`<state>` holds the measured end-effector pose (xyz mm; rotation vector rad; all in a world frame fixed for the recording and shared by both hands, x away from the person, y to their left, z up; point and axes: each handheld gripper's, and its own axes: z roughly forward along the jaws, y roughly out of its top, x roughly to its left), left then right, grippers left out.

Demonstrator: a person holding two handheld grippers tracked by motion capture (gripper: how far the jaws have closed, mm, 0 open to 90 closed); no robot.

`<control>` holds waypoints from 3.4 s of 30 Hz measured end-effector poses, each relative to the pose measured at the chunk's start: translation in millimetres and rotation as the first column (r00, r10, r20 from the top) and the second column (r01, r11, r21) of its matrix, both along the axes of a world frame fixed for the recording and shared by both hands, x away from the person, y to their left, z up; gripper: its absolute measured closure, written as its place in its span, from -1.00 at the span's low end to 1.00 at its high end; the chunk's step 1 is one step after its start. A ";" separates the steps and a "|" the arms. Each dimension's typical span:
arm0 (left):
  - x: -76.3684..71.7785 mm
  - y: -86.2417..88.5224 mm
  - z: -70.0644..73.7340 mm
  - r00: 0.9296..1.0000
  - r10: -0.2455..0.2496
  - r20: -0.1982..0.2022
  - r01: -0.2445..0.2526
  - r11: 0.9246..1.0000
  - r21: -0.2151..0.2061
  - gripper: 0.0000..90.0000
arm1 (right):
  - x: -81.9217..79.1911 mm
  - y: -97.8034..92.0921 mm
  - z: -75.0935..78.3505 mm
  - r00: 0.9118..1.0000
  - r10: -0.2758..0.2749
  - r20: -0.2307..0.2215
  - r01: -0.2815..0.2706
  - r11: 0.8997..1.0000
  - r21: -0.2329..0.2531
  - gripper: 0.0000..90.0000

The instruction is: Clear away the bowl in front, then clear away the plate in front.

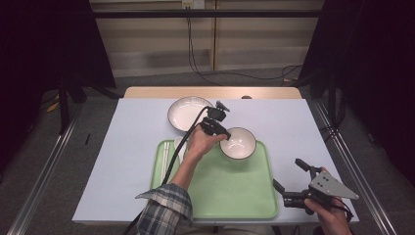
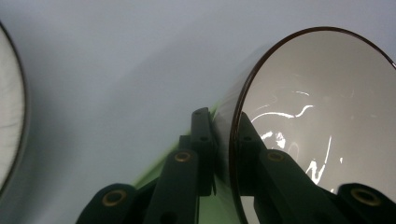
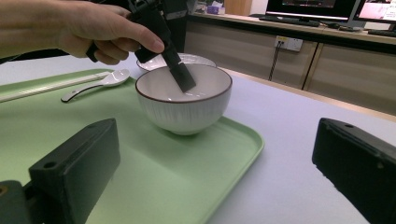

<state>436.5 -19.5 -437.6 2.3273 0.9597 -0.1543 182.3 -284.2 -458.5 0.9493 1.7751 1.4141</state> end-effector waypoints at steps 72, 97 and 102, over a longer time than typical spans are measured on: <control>-2.1 20.8 13.3 0.990 0.081 0.113 -0.054 0.973 -0.224 -0.13 | 3.1 2.0 -3.2 0.999 0.005 -0.035 -0.005 1.000 0.008 -0.99; 0.7 105.5 28.3 0.951 0.221 0.217 -0.163 0.953 -0.256 -0.58 | 4.6 1.8 -3.6 0.999 -0.012 -0.040 0.012 1.000 -0.002 -0.99; 4.1 131.0 33.0 0.930 0.283 0.237 -0.220 0.940 -0.261 -0.50 | 3.8 2.0 -3.3 0.999 0.003 -0.033 -0.003 1.000 -0.002 -0.99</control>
